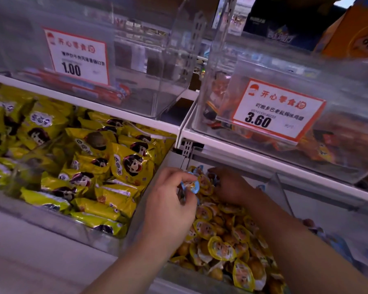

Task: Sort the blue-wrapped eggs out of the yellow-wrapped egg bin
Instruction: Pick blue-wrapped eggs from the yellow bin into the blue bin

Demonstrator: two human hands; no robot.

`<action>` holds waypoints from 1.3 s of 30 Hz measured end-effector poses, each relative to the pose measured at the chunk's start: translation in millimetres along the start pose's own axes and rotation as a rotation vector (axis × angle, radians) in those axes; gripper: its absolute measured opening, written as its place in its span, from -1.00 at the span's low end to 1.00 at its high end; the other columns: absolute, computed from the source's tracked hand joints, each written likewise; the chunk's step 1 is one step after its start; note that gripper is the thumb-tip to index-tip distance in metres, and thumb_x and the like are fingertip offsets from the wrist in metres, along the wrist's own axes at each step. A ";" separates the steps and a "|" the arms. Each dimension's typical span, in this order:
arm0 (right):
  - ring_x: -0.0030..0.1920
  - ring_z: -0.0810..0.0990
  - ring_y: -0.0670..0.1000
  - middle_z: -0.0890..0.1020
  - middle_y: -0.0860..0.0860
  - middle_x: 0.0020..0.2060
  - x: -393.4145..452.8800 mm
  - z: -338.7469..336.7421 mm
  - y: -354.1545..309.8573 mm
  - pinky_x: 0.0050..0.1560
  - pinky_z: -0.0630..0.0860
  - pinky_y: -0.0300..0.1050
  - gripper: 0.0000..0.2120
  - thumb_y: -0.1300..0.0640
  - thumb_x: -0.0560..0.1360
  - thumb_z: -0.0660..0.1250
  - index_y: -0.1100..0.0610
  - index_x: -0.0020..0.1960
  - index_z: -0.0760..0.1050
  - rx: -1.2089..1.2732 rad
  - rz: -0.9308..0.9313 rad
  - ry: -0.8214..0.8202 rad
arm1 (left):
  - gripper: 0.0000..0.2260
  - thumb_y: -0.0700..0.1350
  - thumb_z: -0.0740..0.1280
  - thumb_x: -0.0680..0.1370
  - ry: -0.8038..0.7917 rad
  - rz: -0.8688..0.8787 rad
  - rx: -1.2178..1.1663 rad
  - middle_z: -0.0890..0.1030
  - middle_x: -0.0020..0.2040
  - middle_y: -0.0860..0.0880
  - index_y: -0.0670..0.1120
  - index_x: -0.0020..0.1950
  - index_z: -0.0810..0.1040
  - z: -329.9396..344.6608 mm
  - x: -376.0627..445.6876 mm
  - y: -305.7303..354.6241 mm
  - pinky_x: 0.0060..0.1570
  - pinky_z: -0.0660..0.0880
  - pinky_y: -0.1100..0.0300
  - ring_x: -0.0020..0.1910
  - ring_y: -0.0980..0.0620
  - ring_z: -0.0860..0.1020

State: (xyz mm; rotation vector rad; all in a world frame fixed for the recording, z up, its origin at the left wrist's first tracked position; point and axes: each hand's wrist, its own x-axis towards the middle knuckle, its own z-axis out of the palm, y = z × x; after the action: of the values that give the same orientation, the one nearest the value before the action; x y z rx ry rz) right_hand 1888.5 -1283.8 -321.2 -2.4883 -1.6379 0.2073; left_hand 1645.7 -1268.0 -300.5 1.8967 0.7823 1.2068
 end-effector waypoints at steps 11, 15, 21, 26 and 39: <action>0.12 0.53 0.16 0.51 0.16 0.15 9.2 0.8 -1.9 0.02 0.51 -0.04 -0.51 -0.03 0.44 0.41 0.11 0.28 0.37 -0.077 0.049 -0.144 | -0.81 -0.26 0.40 0.49 0.008 0.023 -0.004 0.50 0.01 0.20 0.05 -0.06 0.63 4.5 -3.2 1.4 -0.09 0.48 0.24 0.02 0.27 0.51; 0.21 0.55 0.11 0.55 0.07 0.23 -0.8 -0.3 2.6 0.18 0.50 -0.01 -0.51 0.02 0.44 0.41 0.05 0.34 0.44 0.022 -0.034 -0.026 | -0.80 -0.27 0.40 0.48 0.026 0.024 -0.009 0.47 0.02 0.22 0.04 -0.07 0.63 8.5 -3.1 1.1 -0.06 0.49 0.21 0.03 0.26 0.52; 0.16 0.57 0.10 0.62 0.10 0.14 -4.1 -3.7 -3.9 0.14 0.49 -0.06 -0.59 0.14 0.49 0.41 0.03 0.33 0.55 0.090 -0.137 -0.006 | -0.79 -0.28 0.40 0.48 0.029 0.032 -0.005 0.48 0.01 0.21 0.04 -0.08 0.62 9.4 -3.6 0.9 -0.05 0.49 0.24 0.03 0.23 0.53; 0.08 0.61 0.01 0.67 0.02 0.07 -5.3 -10.5 -9.4 0.04 0.50 -0.17 -0.72 0.29 0.44 0.36 0.07 0.11 0.66 0.219 -0.086 0.113 | -0.81 -0.28 0.41 0.49 0.023 0.027 -0.008 0.49 0.02 0.20 0.02 -0.08 0.63 9.3 -3.1 -1.3 -0.03 0.48 0.34 0.06 0.25 0.53; -0.21 0.70 -0.03 0.69 0.06 -0.22 -28.0 -30.1 -23.1 -0.22 0.66 -0.08 -0.75 0.41 0.41 0.36 0.08 -0.15 0.66 0.929 0.214 0.243 | -0.73 -0.32 0.42 0.49 0.094 -0.106 -0.221 0.58 0.02 0.13 0.08 -0.12 0.63 5.8 2.6 -6.0 -0.13 0.46 0.47 -0.01 0.25 0.57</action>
State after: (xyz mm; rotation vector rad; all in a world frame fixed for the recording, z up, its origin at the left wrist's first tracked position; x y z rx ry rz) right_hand 1862.8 -1302.1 -286.1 -1.8457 -0.8648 0.5238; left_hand 1651.4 -1264.2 -305.9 1.6100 0.7558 1.2680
